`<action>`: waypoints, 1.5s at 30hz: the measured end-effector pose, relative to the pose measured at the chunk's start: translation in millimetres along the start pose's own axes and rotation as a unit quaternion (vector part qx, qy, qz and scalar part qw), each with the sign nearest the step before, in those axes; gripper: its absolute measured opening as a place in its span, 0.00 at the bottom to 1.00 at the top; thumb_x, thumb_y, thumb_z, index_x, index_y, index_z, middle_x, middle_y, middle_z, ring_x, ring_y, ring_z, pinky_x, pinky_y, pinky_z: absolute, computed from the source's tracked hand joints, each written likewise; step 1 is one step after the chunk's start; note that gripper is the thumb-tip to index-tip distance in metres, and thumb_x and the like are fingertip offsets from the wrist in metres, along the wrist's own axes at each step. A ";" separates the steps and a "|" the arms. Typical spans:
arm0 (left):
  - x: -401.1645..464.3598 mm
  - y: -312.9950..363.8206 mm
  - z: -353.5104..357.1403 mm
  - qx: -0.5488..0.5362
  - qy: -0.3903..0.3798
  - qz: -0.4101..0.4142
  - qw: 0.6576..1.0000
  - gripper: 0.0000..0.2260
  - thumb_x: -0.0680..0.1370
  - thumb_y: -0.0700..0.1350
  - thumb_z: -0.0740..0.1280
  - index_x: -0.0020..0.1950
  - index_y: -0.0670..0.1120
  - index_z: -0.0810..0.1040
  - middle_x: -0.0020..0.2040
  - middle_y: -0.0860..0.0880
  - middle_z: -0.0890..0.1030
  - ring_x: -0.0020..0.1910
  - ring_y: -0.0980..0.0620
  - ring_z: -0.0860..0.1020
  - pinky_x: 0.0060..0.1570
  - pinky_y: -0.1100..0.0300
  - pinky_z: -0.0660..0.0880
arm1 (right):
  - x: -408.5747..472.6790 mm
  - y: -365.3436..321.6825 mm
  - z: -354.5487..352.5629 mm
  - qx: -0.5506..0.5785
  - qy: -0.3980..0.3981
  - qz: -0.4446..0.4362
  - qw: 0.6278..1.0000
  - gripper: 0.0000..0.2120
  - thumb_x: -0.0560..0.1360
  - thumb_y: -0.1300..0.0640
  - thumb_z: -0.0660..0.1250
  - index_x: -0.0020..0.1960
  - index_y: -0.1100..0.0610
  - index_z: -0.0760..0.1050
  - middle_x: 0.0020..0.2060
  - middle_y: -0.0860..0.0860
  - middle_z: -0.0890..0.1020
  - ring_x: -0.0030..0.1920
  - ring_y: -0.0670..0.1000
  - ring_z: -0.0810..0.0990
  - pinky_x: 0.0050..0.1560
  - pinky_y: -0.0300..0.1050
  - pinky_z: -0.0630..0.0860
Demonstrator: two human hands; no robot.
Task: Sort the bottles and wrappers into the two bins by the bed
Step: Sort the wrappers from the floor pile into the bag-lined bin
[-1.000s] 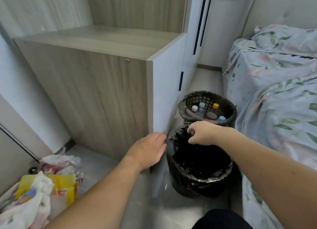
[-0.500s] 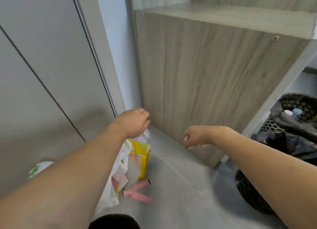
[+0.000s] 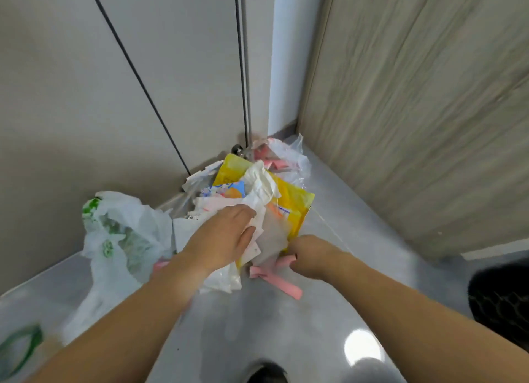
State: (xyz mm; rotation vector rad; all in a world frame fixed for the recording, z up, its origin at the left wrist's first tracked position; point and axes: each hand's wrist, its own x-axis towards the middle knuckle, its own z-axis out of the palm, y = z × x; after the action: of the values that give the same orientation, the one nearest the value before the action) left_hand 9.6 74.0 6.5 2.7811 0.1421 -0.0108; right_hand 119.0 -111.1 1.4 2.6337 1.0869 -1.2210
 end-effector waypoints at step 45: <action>8.2 58.7 68.5 0.131 0.032 -0.146 0.980 0.04 0.73 0.45 0.65 0.43 0.46 0.78 0.46 0.47 0.75 0.46 0.44 0.73 0.46 0.51 0.65 | -58.3 81.2 -27.3 0.001 0.015 0.121 0.992 0.03 0.71 0.60 0.65 0.40 0.58 0.77 0.37 0.55 0.83 0.43 0.55 0.81 0.40 0.45 0.75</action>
State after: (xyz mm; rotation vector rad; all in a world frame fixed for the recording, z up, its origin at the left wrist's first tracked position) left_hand 24.3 -3.8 -37.5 2.9944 0.6036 -0.0159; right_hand 160.7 -197.5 40.6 2.6944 0.7393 -1.1372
